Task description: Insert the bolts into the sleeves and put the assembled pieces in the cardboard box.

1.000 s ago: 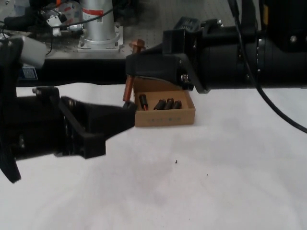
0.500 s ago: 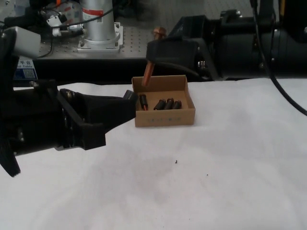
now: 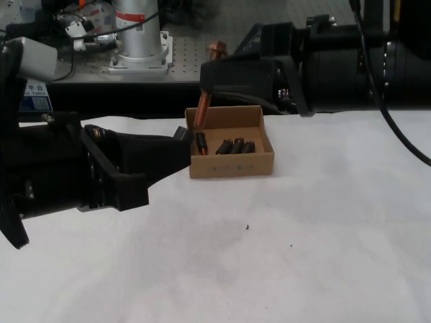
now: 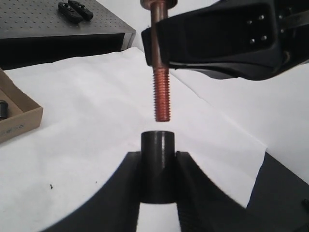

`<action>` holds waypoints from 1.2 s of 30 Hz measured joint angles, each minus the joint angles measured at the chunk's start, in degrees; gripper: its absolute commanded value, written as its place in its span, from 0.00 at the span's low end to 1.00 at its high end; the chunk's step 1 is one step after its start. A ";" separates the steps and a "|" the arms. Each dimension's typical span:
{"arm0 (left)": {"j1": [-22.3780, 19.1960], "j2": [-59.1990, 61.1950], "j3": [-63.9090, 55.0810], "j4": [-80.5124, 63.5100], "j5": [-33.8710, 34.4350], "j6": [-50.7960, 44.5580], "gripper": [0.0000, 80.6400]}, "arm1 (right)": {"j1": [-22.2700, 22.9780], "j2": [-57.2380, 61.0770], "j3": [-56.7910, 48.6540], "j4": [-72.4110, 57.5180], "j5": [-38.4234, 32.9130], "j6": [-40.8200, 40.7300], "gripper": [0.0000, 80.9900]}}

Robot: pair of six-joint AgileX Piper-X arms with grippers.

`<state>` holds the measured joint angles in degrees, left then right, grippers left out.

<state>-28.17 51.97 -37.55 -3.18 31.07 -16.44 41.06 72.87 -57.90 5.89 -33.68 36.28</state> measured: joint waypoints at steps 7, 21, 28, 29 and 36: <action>0.00 0.00 0.00 -0.41 0.00 0.00 0.01 | 0.00 0.00 0.00 0.00 0.04 1.50 0.03; 0.00 0.00 0.00 -0.81 2.30 0.00 0.01 | 0.00 0.00 0.00 -2.73 -2.20 3.98 0.03; 0.00 0.00 0.00 -2.36 2.53 0.00 0.01 | 0.64 0.00 0.00 -3.18 -2.00 3.98 0.03; 0.00 0.00 0.00 -2.82 2.53 0.00 0.01 | 0.64 0.00 0.00 -3.14 -2.00 3.98 0.03; 0.00 0.00 0.00 -3.39 2.53 0.00 0.01 | 0.64 0.00 0.00 -3.14 -1.84 3.98 0.03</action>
<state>-28.17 51.97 -37.55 -6.57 33.60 -16.44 41.71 72.87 -57.90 2.75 -35.51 40.26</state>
